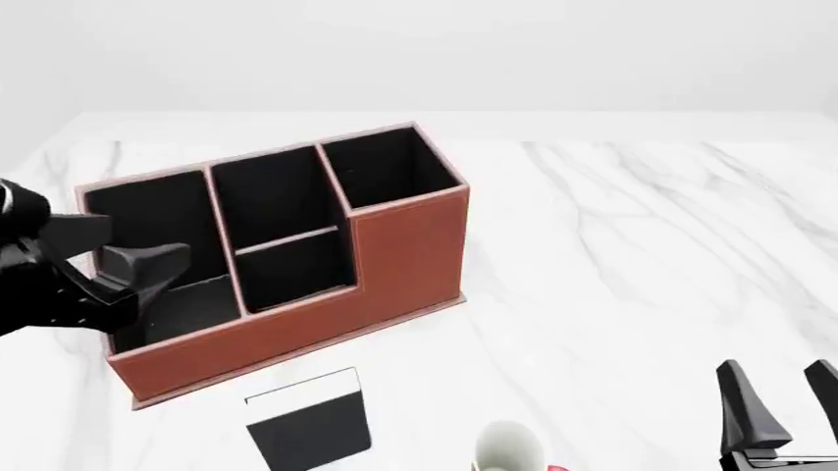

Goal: Pick up the book and place it in the front compartment of the caddy.

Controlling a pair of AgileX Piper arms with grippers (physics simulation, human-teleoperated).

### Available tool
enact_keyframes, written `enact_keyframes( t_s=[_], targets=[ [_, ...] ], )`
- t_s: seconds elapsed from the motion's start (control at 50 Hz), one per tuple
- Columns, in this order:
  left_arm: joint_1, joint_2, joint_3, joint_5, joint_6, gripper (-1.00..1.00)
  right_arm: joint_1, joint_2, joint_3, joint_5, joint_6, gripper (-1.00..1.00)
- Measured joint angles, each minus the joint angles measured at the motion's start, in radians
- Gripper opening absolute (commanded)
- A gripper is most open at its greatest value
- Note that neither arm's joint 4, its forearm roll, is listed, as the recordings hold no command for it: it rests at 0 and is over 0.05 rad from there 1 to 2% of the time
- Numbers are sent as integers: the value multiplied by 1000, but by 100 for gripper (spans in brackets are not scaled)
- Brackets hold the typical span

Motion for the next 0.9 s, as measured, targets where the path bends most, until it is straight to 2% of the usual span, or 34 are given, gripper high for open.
enact_keyframes(
  t_s=[0.16,0.4,0.62,0.9],
  targets=[
    [-19,73,-105,103,41,100,0,0,0,0,0,100],
    [-62,175,-208,219,111,100,0,0,0,0,0,100],
    [-92,242,-270,275,179,100,0,0,0,0,0,100],
    [-125,313,-298,299,248,100,0,0,0,0,0,100]
  ],
)
